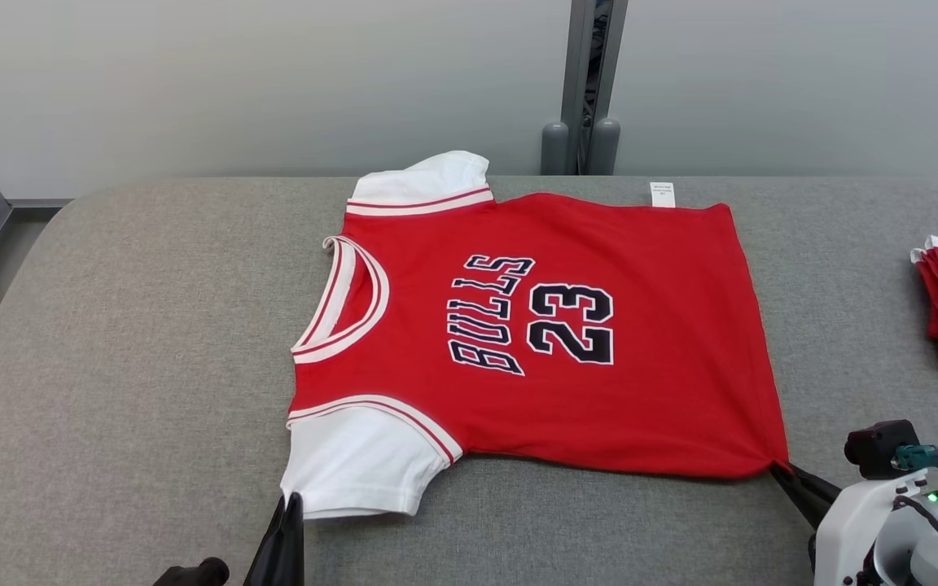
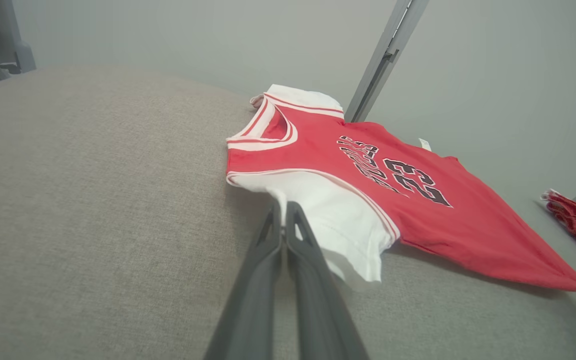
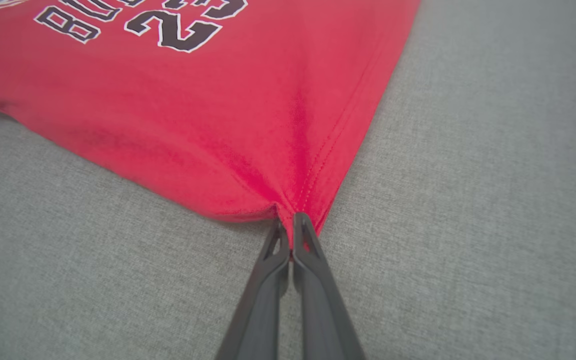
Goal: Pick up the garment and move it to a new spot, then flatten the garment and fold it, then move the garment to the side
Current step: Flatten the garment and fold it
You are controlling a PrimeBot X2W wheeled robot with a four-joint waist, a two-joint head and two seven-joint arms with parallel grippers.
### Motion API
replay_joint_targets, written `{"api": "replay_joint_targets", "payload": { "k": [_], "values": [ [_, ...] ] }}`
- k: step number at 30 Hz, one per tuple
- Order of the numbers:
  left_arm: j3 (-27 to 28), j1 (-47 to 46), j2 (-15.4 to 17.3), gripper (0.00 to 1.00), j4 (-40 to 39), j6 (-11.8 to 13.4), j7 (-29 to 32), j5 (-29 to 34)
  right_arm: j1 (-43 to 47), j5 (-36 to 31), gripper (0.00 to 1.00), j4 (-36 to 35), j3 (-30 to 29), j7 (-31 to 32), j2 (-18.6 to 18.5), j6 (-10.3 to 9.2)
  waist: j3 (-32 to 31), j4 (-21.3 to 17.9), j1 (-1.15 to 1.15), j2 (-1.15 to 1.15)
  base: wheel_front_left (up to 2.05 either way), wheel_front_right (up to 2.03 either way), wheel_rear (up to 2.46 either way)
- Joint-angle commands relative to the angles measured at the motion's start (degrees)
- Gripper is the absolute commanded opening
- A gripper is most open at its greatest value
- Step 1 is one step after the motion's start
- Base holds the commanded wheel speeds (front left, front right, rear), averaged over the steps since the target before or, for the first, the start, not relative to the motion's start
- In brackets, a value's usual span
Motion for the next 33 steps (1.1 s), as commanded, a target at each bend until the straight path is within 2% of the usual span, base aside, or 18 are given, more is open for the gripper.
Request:
{"api": "replay_joint_targets", "payload": {
  "k": [1,17,26,33],
  "values": [
    [0.0,0.5,0.9,0.0,-0.3,0.4,-0.2,1.3,0.7,0.3,0.0,-0.3,0.0,0.1,-0.7,0.0,-0.1,0.1,0.0,0.0,0.0,0.0,0.0],
    [-2.3,5.1,6.5,0.0,-0.1,-0.1,-0.2,13.6,2.0,-0.7,0.0,-7.3,0.7,0.8,-5.3,0.0,-0.2,-0.6,0.0,0.0,0.0,0.0,0.0],
    [-3.4,6.6,9.2,0.0,-0.8,0.0,-0.2,20.1,3.9,0.9,0.0,-12.9,-0.8,4.9,-9.2,0.0,0.2,-0.7,0.0,0.0,0.0,0.0,0.0],
    [-3.3,7.2,9.4,0.0,-1.2,0.0,-0.2,22.2,6.3,3.5,0.0,-19.4,-3.0,9.5,-12.7,0.0,0.1,-0.7,0.0,0.0,0.0,0.0,0.0]
  ]
}}
